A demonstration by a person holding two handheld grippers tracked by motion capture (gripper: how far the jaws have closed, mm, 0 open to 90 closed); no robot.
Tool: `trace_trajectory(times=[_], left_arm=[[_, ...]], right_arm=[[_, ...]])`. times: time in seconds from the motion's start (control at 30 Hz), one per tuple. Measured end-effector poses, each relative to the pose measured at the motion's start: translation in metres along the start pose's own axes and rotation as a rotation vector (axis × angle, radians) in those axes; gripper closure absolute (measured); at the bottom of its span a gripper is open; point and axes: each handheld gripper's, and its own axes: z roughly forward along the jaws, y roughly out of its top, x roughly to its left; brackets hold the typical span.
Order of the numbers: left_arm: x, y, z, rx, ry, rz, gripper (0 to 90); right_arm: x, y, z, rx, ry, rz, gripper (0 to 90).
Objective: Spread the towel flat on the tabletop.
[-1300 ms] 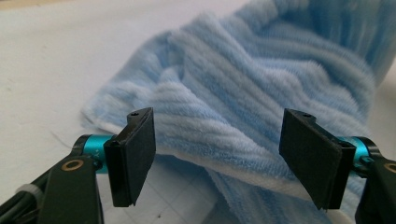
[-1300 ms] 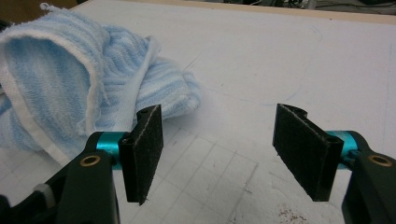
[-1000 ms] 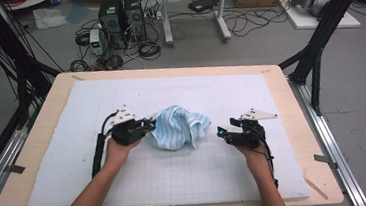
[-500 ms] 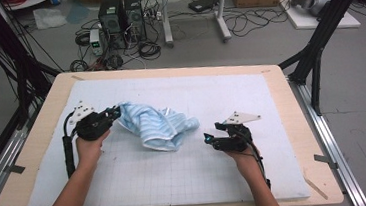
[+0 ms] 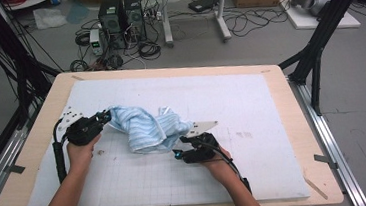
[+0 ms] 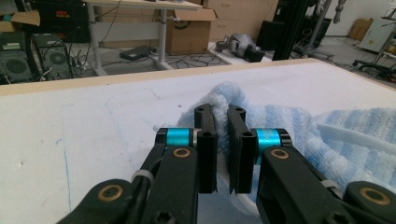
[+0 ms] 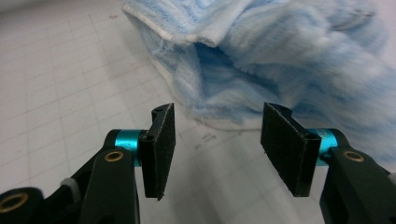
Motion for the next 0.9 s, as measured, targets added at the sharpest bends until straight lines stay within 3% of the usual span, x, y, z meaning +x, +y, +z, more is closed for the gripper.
trace_trajectory(times=[0.23,0.3,0.47,0.57,0.6,0.63,0.67,0.7,0.73,0.77,0.83,0.9], left_arm=[[0.001,-0.001,0.001,-0.002,-0.008,-0.016,83.4],[0.001,-0.001,0.001,0.003,-0.011,-0.019,83.4],[0.002,-0.001,0.001,0.006,-0.008,-0.023,83.4],[0.002,-0.001,0.001,0.005,-0.010,-0.024,83.4],[0.002,-0.001,0.001,0.006,-0.011,-0.024,83.4],[0.003,-0.001,0.000,0.004,-0.009,-0.025,83.4],[0.003,-0.001,0.000,0.005,-0.007,-0.032,83.3],[0.004,-0.001,0.000,0.005,-0.006,-0.037,83.3],[0.005,-0.001,-0.001,0.005,-0.001,-0.039,83.3],[0.005,-0.001,-0.001,0.001,0.002,-0.042,83.3],[0.006,-0.001,-0.002,0.001,0.004,-0.043,83.1],[0.006,-0.001,-0.002,-0.002,0.008,-0.042,83.1]], right_arm=[[0.004,0.010,0.026,0.041,0.029,-0.051,44.5],[0.004,0.012,0.034,0.064,0.025,-0.067,48.6],[0.001,0.017,0.043,0.087,0.004,-0.063,79.8],[0.001,0.019,0.043,0.099,0.013,-0.064,82.8],[0.002,0.023,0.041,0.096,0.091,-0.043,83.2],[0.002,0.023,0.041,0.096,0.091,-0.043,83.2],[0.004,0.027,0.035,0.040,0.159,-0.016,83.3],[0.004,0.027,0.035,0.040,0.159,-0.016,83.3],[0.004,0.034,0.026,-0.012,0.207,0.019,83.3],[0.003,0.037,0.021,-0.035,0.227,0.029,83.3],[0.001,0.039,0.017,-0.056,0.239,0.039,83.3],[-0.006,0.046,0.006,-0.112,0.246,0.070,83.2]])
